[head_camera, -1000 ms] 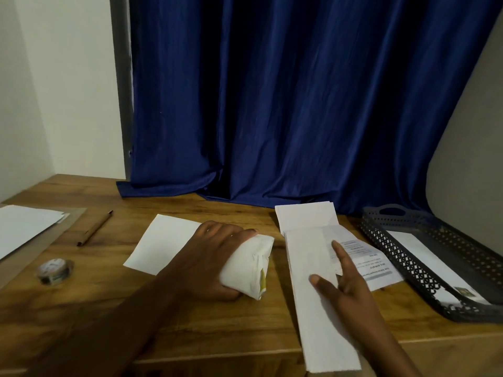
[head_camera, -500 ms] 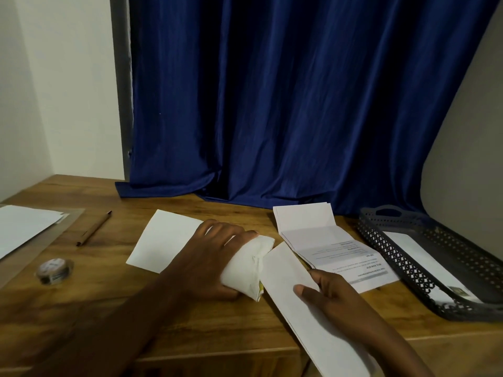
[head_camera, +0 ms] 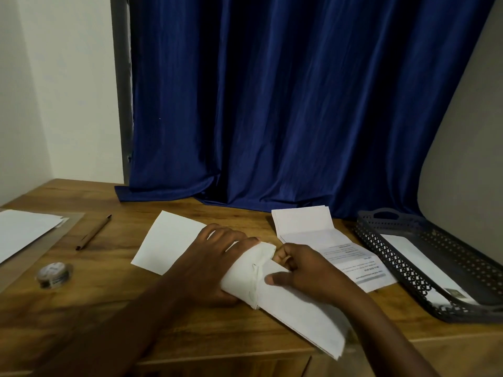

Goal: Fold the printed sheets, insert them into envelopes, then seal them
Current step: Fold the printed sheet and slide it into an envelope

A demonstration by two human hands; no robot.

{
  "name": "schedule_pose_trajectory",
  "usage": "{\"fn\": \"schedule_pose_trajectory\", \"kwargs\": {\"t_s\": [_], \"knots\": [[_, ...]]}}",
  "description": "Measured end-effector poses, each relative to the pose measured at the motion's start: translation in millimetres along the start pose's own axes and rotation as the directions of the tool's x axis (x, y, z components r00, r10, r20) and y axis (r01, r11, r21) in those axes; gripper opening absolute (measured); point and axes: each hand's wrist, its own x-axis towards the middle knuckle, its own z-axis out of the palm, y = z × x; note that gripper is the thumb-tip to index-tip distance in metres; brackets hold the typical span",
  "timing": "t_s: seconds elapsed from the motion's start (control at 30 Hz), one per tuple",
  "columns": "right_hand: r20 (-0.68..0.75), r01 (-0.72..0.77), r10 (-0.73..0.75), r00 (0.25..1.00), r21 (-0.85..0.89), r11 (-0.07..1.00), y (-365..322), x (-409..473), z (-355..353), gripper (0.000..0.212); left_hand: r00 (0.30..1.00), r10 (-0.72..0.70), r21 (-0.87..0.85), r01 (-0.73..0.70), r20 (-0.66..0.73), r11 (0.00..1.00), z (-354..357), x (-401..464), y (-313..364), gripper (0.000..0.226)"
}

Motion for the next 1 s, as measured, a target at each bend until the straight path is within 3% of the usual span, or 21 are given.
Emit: {"fn": "schedule_pose_trajectory", "kwargs": {"t_s": [0.07,0.17,0.33,0.5,0.57,0.67,0.83,1.0], "knots": [[-0.146,-0.036,0.017,0.989,-0.13,0.991,-8.7,8.6,8.3,0.044,1.0,-0.007,0.0,0.007,-0.003,1.0,0.7,-0.8,-0.7,0.108],[-0.255,-0.051,-0.004,0.967,-0.21,0.976,-13.9,14.9,23.1,0.049,1.0,-0.024,0.01,0.024,-0.005,1.0,0.6,-1.8,-4.3,0.11],[-0.341,-0.053,0.003,0.94,-0.138,0.989,-7.4,1.5,25.7,0.054,0.998,-0.061,0.018,0.061,-0.007,0.998,2.3,-1.1,-5.4,0.108],[-0.38,-0.194,0.223,0.898,0.113,0.974,22.4,-33.7,5.0,0.077,0.993,-0.093,-0.001,0.093,-0.071,0.996,2.1,-2.9,-6.4,0.107],[-0.338,-0.268,0.321,0.885,0.195,0.943,34.6,-47.7,-0.6,0.069,0.99,-0.11,-0.01,0.11,-0.084,0.994,2.0,-2.9,-6.6,0.107],[-0.259,-0.228,0.359,0.897,0.425,0.876,49.0,-60.9,-0.5,0.025,0.987,-0.106,0.002,0.107,-0.118,0.994,2.4,-2.4,-5.3,0.106],[-0.181,-0.141,0.297,0.938,0.585,0.799,43.7,-60.9,11.2,0.036,0.989,-0.092,0.001,0.093,-0.113,0.996,-0.2,-2.9,-2.7,0.106],[-0.183,-0.061,0.221,0.958,0.622,0.78,14.4,-33.0,31.9,0.013,0.994,-0.078,0.0,0.078,-0.075,0.997,-1.8,-1.6,2.0,0.106]]}}
